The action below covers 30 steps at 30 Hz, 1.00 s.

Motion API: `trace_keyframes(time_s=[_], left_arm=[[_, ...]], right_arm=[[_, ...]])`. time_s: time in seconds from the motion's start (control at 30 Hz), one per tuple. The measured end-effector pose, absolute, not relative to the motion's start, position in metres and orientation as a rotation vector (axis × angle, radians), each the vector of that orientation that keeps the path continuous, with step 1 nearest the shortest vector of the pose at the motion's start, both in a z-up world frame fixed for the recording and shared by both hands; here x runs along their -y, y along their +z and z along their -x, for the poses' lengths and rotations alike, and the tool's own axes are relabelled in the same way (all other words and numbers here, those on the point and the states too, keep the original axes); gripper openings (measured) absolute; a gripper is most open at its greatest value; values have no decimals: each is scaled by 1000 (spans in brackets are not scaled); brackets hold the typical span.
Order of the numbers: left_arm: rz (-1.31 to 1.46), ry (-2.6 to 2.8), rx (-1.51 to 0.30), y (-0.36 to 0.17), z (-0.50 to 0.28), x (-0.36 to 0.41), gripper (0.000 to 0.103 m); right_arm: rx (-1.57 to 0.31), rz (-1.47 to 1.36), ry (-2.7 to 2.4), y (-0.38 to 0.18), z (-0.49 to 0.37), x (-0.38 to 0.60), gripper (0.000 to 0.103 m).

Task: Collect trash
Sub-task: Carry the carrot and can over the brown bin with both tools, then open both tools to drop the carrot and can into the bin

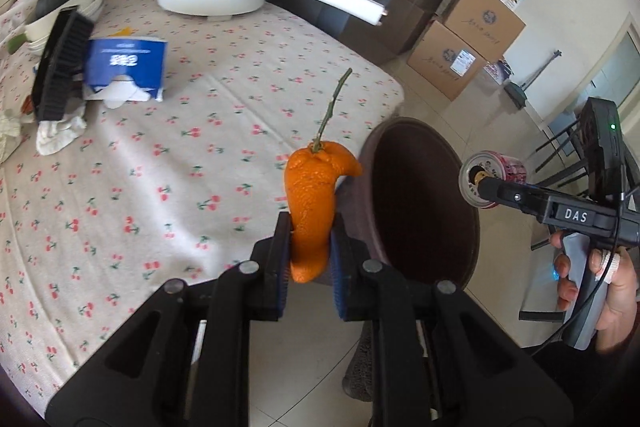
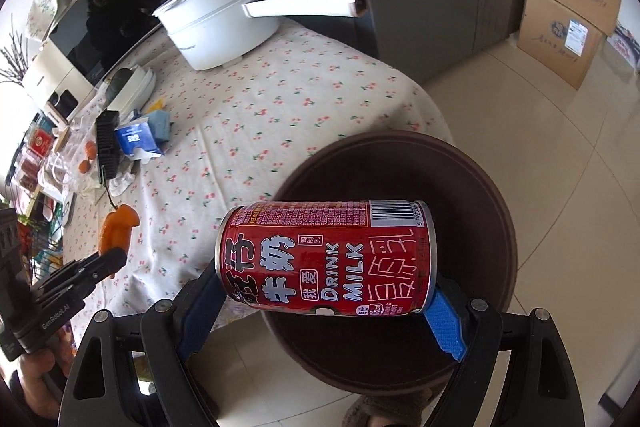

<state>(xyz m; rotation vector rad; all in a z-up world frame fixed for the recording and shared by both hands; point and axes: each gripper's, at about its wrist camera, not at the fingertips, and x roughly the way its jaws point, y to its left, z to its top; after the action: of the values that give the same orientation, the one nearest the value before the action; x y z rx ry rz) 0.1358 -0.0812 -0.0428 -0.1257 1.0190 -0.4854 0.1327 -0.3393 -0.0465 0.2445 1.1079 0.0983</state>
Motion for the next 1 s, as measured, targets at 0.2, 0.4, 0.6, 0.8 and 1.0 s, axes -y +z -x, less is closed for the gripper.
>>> trace_keyframes(time_s=[0.2, 0.4, 0.6, 0.8, 1.0], left_arm=[[48, -601, -1018, -49, -134, 143, 19], [-2, -633, -1070, -74, -138, 184, 20], [-8, -602, -1089, -86, -146, 199, 32], [-8, -489, -1053, -77, -149, 186, 85], [-8, -422, -1046, -73, -149, 160, 97]], right_arm=[[-1128, -276, 29, -62, -123, 385, 89], [-1161, -284, -18, -79, -115, 417, 89], [-1191, -279, -51, -92, -108, 437, 89], [-1198, -278, -56, -95, -110, 442, 89], [-1204, -237, -37, -97, -113, 435, 89]])
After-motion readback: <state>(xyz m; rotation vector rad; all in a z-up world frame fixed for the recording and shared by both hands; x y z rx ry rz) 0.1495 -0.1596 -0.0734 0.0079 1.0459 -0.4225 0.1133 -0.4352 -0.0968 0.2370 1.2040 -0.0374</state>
